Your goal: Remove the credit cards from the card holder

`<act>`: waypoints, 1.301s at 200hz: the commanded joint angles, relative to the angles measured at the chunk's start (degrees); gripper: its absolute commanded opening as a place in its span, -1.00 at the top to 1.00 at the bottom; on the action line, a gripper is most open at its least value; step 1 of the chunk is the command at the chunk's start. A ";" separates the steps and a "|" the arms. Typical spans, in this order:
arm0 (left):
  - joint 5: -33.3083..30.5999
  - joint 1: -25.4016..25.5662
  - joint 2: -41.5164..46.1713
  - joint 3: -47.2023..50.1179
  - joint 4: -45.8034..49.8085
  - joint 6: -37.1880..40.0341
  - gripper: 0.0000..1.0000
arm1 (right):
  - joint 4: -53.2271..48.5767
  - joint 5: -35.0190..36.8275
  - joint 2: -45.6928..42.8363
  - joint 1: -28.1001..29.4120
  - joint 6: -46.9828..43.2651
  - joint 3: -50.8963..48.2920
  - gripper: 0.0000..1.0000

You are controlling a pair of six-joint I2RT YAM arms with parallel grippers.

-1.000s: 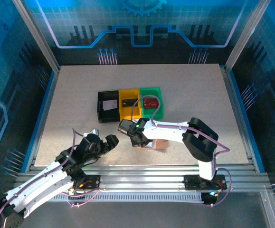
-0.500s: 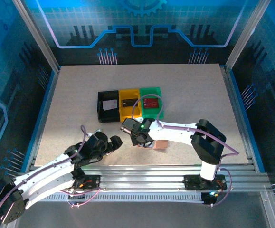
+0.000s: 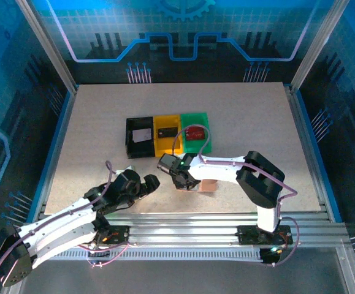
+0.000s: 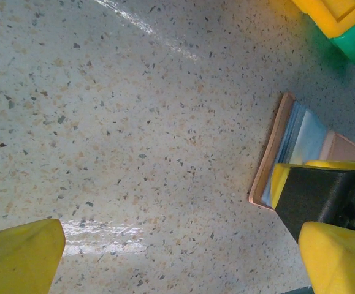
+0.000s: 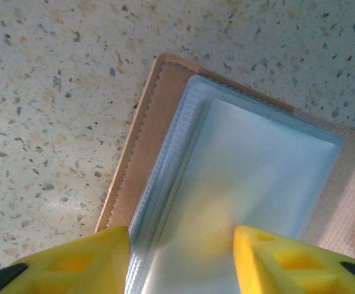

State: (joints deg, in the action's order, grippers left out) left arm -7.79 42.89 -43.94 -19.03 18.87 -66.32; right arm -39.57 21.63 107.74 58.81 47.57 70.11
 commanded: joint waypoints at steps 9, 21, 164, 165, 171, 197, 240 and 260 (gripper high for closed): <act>-0.91 0.52 -0.52 -0.75 -1.14 -0.44 -0.98 | 0.28 -0.52 1.98 -0.82 0.34 -1.24 0.15; -1.00 0.58 -0.68 -0.83 -1.14 -0.45 -0.98 | 0.40 -0.39 2.04 -0.80 0.53 -1.57 0.19; -2.22 2.07 -3.82 -2.89 -0.29 -0.06 -0.98 | 1.77 -1.77 -2.07 -0.94 0.22 -3.83 0.79; -2.23 2.09 -3.84 -2.92 -0.27 -0.05 -0.98 | 1.78 -1.81 -2.09 -0.91 0.19 -3.83 0.79; -2.23 2.10 -4.04 -3.03 -0.25 -0.05 -0.98 | 1.78 -1.89 -2.31 -0.91 0.12 -3.92 0.81; -2.64 2.80 -5.41 -3.88 -0.24 -0.25 -0.98 | 2.09 -2.32 -4.32 -0.91 -0.07 -4.68 0.92; -3.62 4.43 -8.38 -5.64 -0.69 -0.03 -0.98 | 2.82 -3.71 -9.95 -0.98 -0.25 -6.49 1.00; -4.24 5.47 -10.27 -6.40 -1.05 -0.04 -0.98 | 3.01 -4.70 -13.06 -1.37 -0.12 -7.45 1.00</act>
State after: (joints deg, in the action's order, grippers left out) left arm -10.07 47.20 -52.51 -23.16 18.44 -66.30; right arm -35.81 18.76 99.37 58.30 47.48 63.86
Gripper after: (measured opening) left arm 0.990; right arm 0.039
